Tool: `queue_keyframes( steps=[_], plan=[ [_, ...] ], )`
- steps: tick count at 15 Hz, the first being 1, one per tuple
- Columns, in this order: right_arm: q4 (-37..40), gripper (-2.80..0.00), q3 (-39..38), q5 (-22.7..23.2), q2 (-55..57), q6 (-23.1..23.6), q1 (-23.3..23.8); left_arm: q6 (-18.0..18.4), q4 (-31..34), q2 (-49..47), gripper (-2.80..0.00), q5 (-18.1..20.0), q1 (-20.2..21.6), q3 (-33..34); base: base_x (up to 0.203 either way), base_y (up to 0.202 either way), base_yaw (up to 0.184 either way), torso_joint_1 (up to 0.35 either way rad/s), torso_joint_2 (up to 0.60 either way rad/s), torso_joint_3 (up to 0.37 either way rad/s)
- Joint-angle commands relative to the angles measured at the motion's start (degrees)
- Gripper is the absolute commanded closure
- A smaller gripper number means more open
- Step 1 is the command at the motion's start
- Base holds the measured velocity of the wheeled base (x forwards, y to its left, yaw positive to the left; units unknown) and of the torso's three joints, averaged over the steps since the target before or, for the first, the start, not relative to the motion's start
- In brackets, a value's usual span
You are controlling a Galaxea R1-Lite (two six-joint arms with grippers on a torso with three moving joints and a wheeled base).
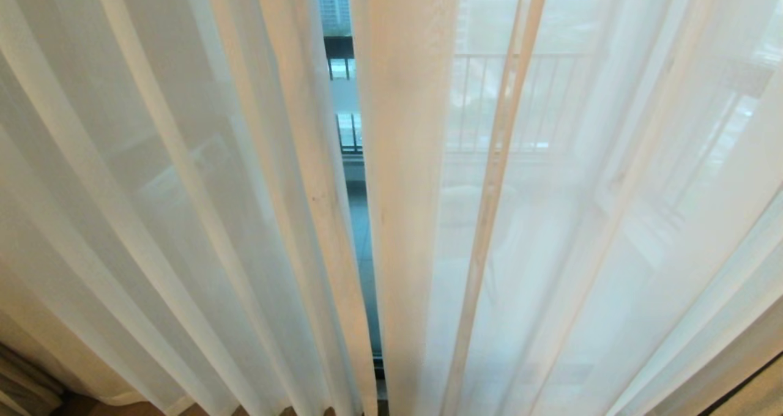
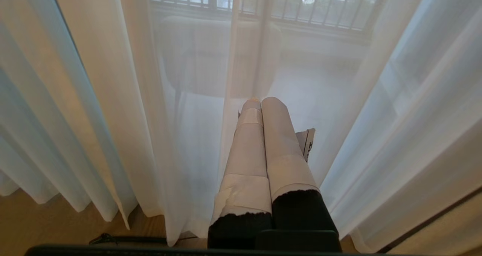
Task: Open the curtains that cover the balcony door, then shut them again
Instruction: Pull the outer curtains open on both sides
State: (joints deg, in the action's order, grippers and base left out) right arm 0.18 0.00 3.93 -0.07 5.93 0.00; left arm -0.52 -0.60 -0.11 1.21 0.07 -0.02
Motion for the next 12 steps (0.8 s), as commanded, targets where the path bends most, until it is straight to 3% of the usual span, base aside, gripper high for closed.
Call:
queue_keyframes(
  steps=[1,3,12],
  plan=[
    [0.0,0.0,0.0,0.0,0.1,0.0,0.0,0.0,0.0,0.0,0.0,0.0,0.0,-0.1,-0.18,0.0,0.001,-0.003,0.0,0.007],
    [0.0,0.0,0.0,0.0,0.1,0.0,0.0,0.1,0.0,0.0,0.0,0.0,0.0,0.0,-0.123,0.0,-0.002,-0.004,0.0,0.002],
    [0.0,0.0,0.0,0.0,0.1,0.0,0.0,0.0,0.1,0.0,0.0,0.0,0.0,-0.1,0.0,0.0,0.0,0.0,0.0,0.0]
  ],
)
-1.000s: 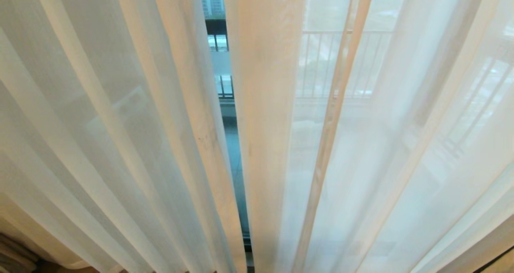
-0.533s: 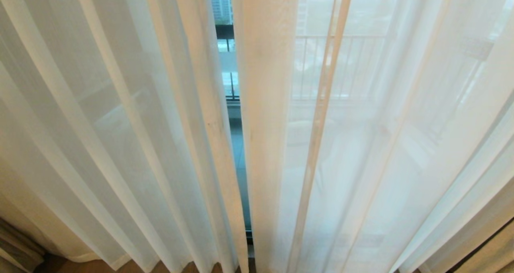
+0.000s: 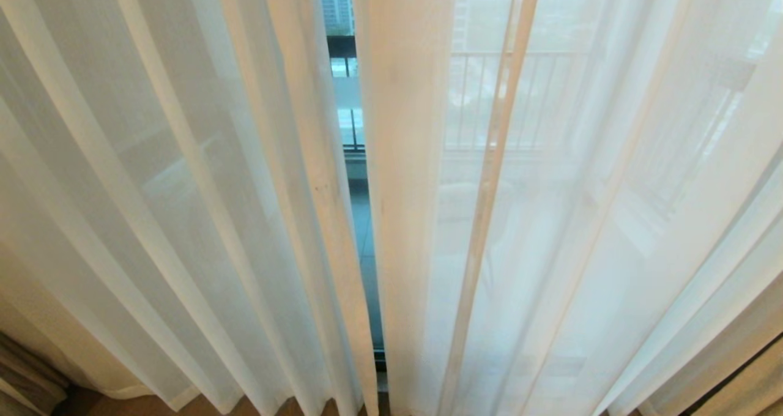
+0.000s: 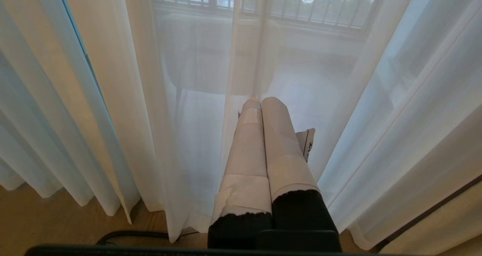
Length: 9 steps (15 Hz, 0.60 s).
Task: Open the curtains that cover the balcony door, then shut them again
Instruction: Pull the outer curtains open on both sides
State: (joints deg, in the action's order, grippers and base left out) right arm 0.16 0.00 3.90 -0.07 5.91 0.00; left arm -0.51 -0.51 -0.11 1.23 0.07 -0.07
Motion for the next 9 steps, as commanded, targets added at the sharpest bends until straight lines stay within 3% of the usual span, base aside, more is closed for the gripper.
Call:
queue_keyframes(
  steps=[1,5,9],
  plan=[
    [0.0,0.0,0.0,0.1,0.1,0.1,0.0,0.0,0.0,0.0,0.0,0.0,0.0,0.0,0.0,0.0,0.0,0.0,0.0,0.0],
    [0.0,0.0,0.0,0.1,0.1,0.1,0.0,0.1,0.0,0.0,0.0,0.0,0.0,0.0,0.002,-0.009,-0.001,0.002,0.0,0.0],
    [0.0,0.0,0.0,0.1,0.1,0.1,0.0,0.1,0.0,0.0,0.0,0.0,0.0,0.0,0.002,-0.141,0.002,0.001,0.0,-0.001]
  ],
)
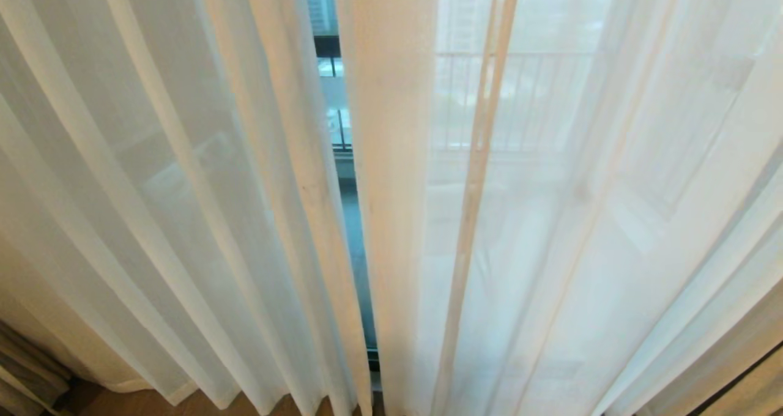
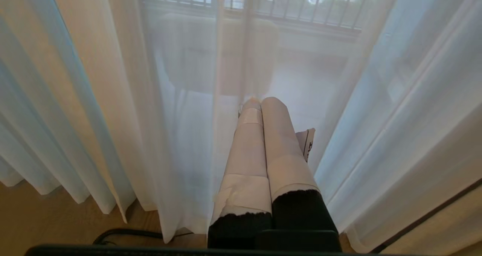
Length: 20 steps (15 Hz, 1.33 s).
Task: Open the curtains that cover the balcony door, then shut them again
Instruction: Pull the outer curtains open on both sides
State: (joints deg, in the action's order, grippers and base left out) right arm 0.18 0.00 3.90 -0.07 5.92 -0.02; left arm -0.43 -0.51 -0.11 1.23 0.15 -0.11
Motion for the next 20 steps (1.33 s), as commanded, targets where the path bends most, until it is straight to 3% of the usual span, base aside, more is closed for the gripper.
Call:
queue_keyframes(
  steps=[1,20],
  plan=[
    [0.0,0.0,0.0,0.1,0.1,0.1,0.0,-0.1,0.1,0.0,0.0,0.0,-0.1,0.0,0.0,-0.192,0.002,0.001,0.0,0.005],
    [0.0,0.0,0.0,0.1,0.1,0.1,0.0,-0.1,0.1,0.0,0.0,0.0,-0.1,0.0,0.0,-0.184,0.0,0.004,0.0,0.001]
  ],
)
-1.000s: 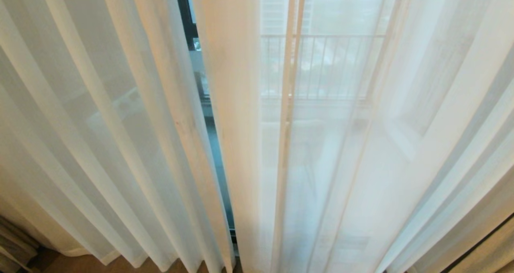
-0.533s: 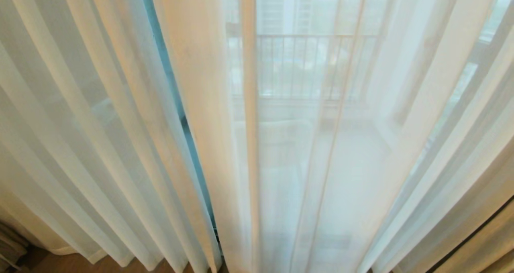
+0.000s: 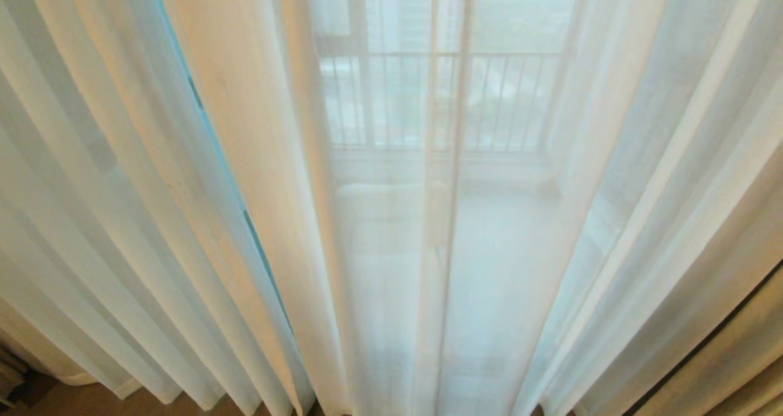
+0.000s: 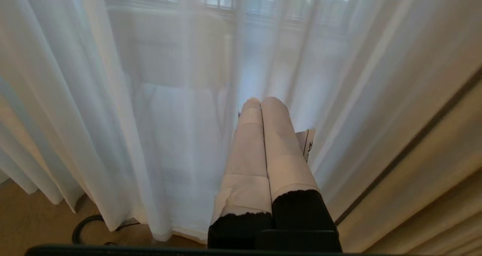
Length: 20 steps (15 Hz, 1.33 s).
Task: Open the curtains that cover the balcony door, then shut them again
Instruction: Pull the outer curtains open on both sides
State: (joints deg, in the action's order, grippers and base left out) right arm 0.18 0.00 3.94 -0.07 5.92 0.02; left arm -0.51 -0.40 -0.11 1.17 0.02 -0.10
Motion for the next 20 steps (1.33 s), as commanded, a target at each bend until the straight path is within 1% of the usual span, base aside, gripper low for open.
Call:
queue_keyframes(
  steps=[1,20],
  plan=[
    [0.0,0.0,0.0,0.0,0.1,0.1,0.0,0.0,0.0,0.0,0.0,0.1,0.1,0.0,0.0,-0.182,0.007,0.002,0.0,-0.002],
    [0.0,0.0,0.0,0.0,0.1,0.1,0.0,0.1,-0.1,0.0,0.0,0.1,0.1,0.0,0.0,-0.188,0.003,0.002,0.0,0.003]
  ],
)
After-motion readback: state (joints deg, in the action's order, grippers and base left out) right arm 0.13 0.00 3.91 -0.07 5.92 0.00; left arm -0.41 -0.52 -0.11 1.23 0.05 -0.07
